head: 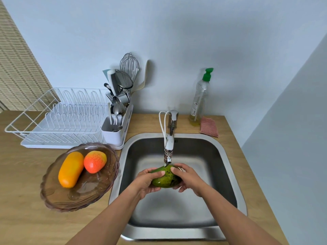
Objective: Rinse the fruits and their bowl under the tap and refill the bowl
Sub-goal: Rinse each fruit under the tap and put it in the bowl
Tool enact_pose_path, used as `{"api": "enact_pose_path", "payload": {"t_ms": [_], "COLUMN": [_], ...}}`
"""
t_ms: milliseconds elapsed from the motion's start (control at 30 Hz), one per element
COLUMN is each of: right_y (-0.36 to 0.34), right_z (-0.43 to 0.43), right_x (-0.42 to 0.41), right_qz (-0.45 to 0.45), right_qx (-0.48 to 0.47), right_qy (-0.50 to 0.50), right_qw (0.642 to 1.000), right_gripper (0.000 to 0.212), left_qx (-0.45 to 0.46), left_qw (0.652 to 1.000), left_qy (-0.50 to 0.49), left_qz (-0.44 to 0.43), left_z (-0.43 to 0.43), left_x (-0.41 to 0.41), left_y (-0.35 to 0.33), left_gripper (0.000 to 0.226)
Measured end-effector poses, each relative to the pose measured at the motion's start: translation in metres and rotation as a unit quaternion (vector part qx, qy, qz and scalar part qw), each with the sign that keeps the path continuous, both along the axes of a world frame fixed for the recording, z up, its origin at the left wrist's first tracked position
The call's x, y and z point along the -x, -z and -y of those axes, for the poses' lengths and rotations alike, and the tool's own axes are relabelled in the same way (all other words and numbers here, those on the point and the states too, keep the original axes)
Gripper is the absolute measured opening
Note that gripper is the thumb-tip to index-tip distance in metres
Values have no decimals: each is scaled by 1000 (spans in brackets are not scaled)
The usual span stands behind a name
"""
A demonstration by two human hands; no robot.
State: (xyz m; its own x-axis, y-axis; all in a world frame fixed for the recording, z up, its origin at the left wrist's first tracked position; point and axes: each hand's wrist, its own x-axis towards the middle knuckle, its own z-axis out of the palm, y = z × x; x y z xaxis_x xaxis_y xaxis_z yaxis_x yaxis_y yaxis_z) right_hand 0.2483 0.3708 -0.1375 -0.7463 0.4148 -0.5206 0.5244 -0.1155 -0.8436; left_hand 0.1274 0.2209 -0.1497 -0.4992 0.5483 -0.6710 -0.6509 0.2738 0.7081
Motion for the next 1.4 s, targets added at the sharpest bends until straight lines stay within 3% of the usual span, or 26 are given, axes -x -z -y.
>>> {"api": "enact_pose_path", "payload": {"t_ms": [233,600,733,933,1067,1400], "right_y": [-4,4,6,7,13,13], "right_z": [-4,-8,-12,-18,-13,-2], "right_x": [3,-6,-7,-13,-13,-25], "right_qz": [-6,15,12,-43,-48,-33], "right_qx": [-3,14,11,82,108,108], "right_qy": [18,29,0,-86,-70,-26], "right_qw": [1000,999,1000,992,991,993], "right_gripper": [39,36,41,55,67,69], "left_qx": [-17,-30,-5,7,27,58], "left_qw": [1000,999,1000,1000,998,991], "left_qy": [0,20,19,-11,-2,58], "left_qz": [-24,-12,-15,-26,-51,-101], "left_z": [1,5,5,16,23,28], "left_x": [4,-10,-16,-19,-23,-21], "left_y": [-5,-2,-5,-11,-15,-11], "left_gripper": [50,63,58,46,51,67]}}
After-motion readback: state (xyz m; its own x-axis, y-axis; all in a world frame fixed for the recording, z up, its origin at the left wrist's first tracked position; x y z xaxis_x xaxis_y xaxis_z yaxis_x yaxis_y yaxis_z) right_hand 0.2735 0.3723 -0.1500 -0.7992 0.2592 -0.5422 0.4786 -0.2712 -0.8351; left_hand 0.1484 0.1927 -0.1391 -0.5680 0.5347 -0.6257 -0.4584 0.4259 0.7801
